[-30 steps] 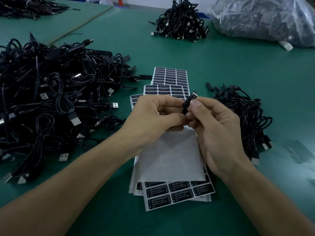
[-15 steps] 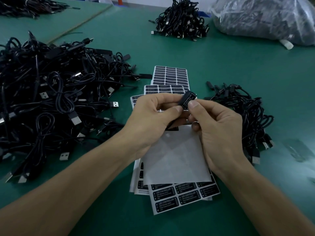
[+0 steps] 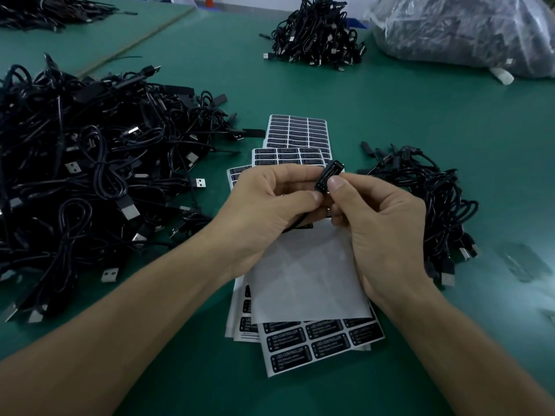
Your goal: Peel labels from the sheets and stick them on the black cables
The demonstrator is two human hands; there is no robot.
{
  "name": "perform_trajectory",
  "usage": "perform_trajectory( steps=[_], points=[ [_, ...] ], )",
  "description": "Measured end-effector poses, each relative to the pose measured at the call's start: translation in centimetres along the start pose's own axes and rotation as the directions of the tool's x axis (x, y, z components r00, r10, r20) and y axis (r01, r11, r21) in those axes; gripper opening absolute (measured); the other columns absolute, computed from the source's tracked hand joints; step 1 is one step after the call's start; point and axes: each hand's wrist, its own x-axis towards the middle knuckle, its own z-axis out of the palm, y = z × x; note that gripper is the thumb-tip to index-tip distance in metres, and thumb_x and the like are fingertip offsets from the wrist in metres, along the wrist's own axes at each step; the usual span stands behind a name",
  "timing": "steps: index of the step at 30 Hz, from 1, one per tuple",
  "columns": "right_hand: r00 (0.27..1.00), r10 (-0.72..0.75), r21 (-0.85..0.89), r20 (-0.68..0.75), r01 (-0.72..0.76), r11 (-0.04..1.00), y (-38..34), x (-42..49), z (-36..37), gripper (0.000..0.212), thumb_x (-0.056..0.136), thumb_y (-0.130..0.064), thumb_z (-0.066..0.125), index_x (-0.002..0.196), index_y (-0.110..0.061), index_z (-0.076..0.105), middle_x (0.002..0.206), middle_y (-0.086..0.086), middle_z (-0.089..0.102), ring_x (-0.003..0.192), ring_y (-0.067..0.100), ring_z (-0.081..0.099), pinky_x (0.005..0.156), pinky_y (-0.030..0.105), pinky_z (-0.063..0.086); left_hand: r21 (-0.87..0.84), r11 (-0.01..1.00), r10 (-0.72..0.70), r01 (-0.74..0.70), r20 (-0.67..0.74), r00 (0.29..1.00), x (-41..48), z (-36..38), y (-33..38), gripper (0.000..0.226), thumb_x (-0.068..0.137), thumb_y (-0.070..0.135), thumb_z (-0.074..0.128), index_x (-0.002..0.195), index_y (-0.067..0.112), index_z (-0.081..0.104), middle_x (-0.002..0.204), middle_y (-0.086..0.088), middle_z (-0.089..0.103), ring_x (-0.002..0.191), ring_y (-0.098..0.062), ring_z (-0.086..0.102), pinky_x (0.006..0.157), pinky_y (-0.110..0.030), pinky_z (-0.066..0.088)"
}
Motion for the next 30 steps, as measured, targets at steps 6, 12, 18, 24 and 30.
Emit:
perform_trajectory(
  steps=[6, 12, 18, 24, 30],
  points=[
    [0.998, -0.062, -0.048, -0.011, 0.061, 0.997, -0.06, -0.08, 0.07, 0.017, 0.091, -0.011, 0.071, 0.085, -0.026, 0.076, 0.067, -0.01, 0.071, 0.061, 0.002, 0.064, 0.06, 0.014, 0.051, -0.015, 1.0, -0.007, 0.007, 0.027, 1.0, -0.01, -0.05, -0.04, 0.027, 0.089, -0.007, 0.064, 0.093, 0.014, 0.08, 0.101, -0.016, 0.076, 0.096, -0.027, 0.074, 0.088, -0.033, 0.06],
    [0.998, -0.064, -0.033, -0.015, 0.063, 0.997, 0.0, -0.07, 0.02, 0.017, 0.091, -0.012, 0.071, 0.085, -0.027, 0.076, 0.067, -0.01, 0.071, 0.062, 0.002, 0.063, 0.061, 0.015, 0.051, -0.024, 1.0, -0.008, 0.009, 0.013, 1.0, -0.07, 0.1, 0.0, 0.026, 0.09, -0.008, 0.062, 0.097, 0.013, 0.077, 0.101, -0.016, 0.076, 0.094, -0.026, 0.075, 0.086, -0.03, 0.06],
    [0.996, -0.091, -0.064, -0.022, 0.089, 0.994, -0.03, -0.09, 0.02, 0.016, 0.091, -0.013, 0.072, 0.086, -0.028, 0.076, 0.069, -0.01, 0.072, 0.062, 0.004, 0.065, 0.06, 0.016, 0.052, -0.018, 1.0, -0.014, 0.015, 0.009, 1.0, -0.16, 0.21, 0.13, 0.027, 0.089, -0.007, 0.065, 0.091, 0.016, 0.08, 0.101, -0.017, 0.076, 0.095, -0.027, 0.074, 0.089, -0.034, 0.06],
    [0.99, -0.132, -0.099, -0.042, 0.127, 0.987, -0.13, -0.19, 0.2, 0.017, 0.091, -0.01, 0.071, 0.085, -0.026, 0.075, 0.07, -0.012, 0.073, 0.062, 0.003, 0.067, 0.059, 0.013, 0.052, -0.021, 1.0, -0.019, 0.019, -0.004, 1.0, -0.2, 0.37, 0.17, 0.028, 0.087, -0.007, 0.066, 0.088, 0.017, 0.081, 0.097, -0.015, 0.076, 0.092, -0.025, 0.074, 0.087, -0.033, 0.06],
    [0.987, -0.148, -0.132, -0.069, 0.138, 0.982, -0.03, -0.33, 0.37, 0.016, 0.09, -0.011, 0.072, 0.086, -0.026, 0.074, 0.073, -0.014, 0.074, 0.065, 0.005, 0.069, 0.061, 0.014, 0.053, -0.068, 0.997, -0.033, 0.032, -0.009, 0.999, -0.31, 0.56, 0.36, 0.028, 0.086, -0.01, 0.065, 0.088, 0.014, 0.079, 0.086, -0.009, 0.076, 0.083, -0.018, 0.074, 0.082, -0.027, 0.06]
  ],
)
